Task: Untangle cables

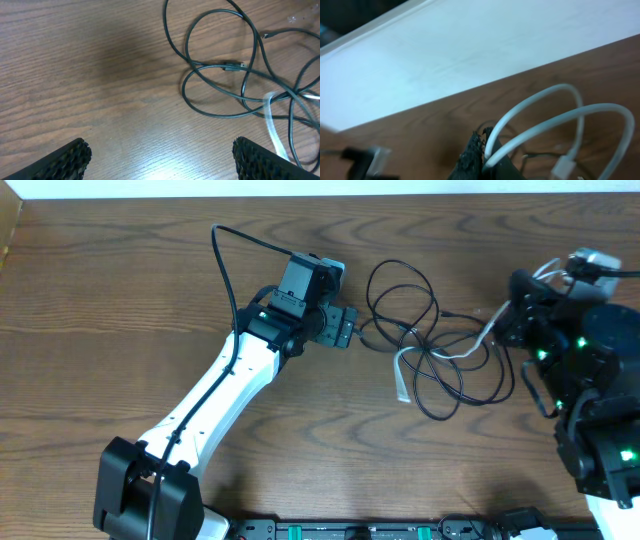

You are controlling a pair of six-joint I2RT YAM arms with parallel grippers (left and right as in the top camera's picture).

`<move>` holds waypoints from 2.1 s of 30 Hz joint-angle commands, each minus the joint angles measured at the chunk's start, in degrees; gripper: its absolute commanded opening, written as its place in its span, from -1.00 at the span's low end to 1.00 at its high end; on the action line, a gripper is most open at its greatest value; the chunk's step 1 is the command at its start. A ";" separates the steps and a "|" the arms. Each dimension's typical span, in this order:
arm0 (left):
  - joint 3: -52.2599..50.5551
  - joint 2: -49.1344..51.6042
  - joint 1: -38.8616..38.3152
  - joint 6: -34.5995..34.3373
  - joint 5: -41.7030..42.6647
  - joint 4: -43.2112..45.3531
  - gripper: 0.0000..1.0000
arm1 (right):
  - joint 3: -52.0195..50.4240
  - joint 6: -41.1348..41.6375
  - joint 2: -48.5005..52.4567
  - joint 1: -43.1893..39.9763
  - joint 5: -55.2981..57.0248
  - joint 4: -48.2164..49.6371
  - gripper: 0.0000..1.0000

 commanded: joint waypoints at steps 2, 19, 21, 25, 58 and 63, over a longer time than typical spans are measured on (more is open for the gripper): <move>-0.24 0.46 0.20 -0.55 -0.55 -0.09 0.82 | 4.90 -5.53 -0.04 -2.84 12.02 -2.54 -0.98; -0.22 1.33 0.20 -2.51 -0.55 0.00 0.82 | 7.19 -17.77 2.36 -22.38 43.82 -1.77 -0.98; -0.22 1.33 0.20 -2.51 -0.55 -0.02 0.82 | 7.17 -17.73 3.06 -23.76 44.61 -2.29 -0.98; -0.22 1.33 0.20 -2.51 -0.55 0.02 0.82 | 7.13 -15.26 5.60 -24.30 42.64 -6.47 -0.98; -0.22 1.33 0.20 -3.56 -0.55 0.04 0.82 | 6.14 -15.23 29.79 -26.16 -16.33 -33.03 0.98; -0.24 1.33 0.20 -3.56 -0.55 0.02 0.82 | 2.25 -17.90 29.79 -26.16 -16.13 -34.07 0.98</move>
